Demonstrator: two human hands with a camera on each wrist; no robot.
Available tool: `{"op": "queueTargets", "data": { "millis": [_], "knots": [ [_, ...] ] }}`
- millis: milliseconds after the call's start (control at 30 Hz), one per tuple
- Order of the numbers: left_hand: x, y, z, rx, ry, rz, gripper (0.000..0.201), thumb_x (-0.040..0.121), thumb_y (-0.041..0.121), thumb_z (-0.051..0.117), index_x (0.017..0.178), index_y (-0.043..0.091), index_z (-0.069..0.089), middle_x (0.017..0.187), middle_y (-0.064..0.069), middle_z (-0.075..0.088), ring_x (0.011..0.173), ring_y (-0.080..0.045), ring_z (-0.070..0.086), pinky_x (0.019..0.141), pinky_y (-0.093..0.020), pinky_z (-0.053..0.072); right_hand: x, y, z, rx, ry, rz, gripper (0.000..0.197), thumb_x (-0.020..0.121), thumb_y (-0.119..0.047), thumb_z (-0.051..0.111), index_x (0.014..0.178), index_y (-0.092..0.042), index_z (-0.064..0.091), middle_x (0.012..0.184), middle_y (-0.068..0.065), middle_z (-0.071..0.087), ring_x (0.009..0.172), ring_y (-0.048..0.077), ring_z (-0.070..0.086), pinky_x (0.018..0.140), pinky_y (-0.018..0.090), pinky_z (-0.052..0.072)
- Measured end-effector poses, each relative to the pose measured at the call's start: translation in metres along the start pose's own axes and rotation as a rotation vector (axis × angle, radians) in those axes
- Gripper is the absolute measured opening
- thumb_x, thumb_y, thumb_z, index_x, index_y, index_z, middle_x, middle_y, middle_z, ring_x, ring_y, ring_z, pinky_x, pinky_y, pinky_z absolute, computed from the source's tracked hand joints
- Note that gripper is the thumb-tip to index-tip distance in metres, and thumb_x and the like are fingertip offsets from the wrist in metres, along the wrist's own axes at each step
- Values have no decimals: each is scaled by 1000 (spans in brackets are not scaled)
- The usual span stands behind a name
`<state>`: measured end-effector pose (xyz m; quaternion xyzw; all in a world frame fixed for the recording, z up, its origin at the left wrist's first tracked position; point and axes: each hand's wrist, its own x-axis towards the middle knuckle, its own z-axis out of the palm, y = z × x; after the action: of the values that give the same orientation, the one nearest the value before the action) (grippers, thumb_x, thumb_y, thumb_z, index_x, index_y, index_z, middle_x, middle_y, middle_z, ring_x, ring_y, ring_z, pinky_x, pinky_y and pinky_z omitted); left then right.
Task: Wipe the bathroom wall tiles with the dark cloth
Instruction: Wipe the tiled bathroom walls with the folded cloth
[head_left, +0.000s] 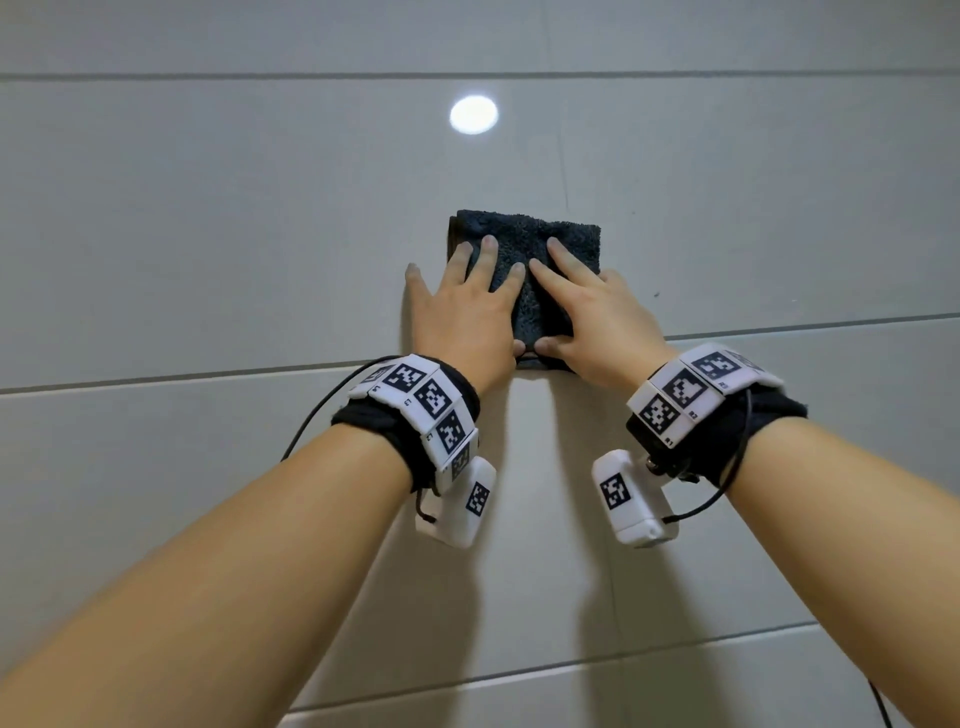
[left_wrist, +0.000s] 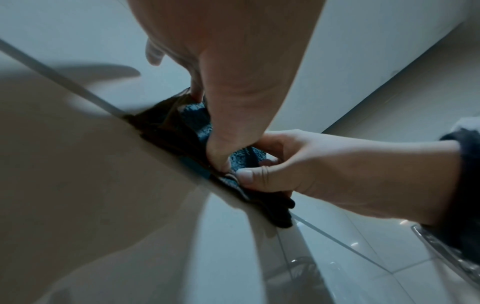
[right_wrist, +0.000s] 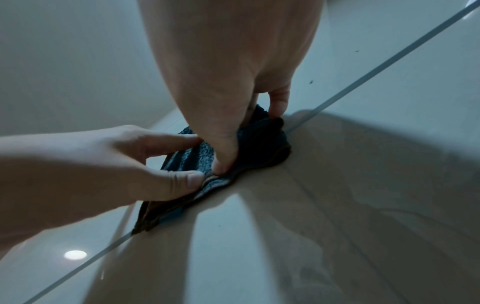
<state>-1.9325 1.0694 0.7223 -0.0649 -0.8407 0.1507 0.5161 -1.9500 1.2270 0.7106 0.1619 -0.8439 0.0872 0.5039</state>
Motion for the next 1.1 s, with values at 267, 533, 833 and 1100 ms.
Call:
{"op": "queueTargets", "data": {
  "millis": [267, 533, 833, 1100],
  "knots": [
    [-2, -5, -1, 11, -17, -11, 82, 91, 66, 47, 157, 39, 6, 167, 4, -5, 153, -15, -2, 110, -73, 11, 4, 2, 3, 1, 3, -9, 87, 88, -40, 70, 155, -39, 15, 164, -15, -2, 126, 30, 33, 99, 44, 45],
    [-11, -37, 0, 20, -10, 18, 83, 90, 67, 49, 157, 40, 7, 167, 6, -5, 153, -14, -2, 112, -72, 7, 9, -30, 7, -10, -5, 3, 89, 86, -41, 72, 155, -37, 16, 164, -11, -2, 126, 32, 32, 97, 42, 43],
    [-49, -141, 8, 26, -7, -25, 85, 89, 67, 51, 157, 40, 8, 167, 6, -3, 153, -14, 1, 113, -71, 8, 26, -138, 28, -22, -20, -56, 89, 85, -39, 72, 155, -35, 16, 164, -8, -2, 129, 32, 29, 87, 43, 48],
    [-100, -268, 17, 31, -52, -119, 85, 91, 64, 52, 157, 40, 3, 167, 8, -7, 153, -13, -1, 116, -67, 8, 50, -271, 57, -31, -31, -155, 88, 88, -42, 68, 155, -35, 11, 163, -8, -8, 130, 30, 27, 83, 39, 47]
  ]
}}
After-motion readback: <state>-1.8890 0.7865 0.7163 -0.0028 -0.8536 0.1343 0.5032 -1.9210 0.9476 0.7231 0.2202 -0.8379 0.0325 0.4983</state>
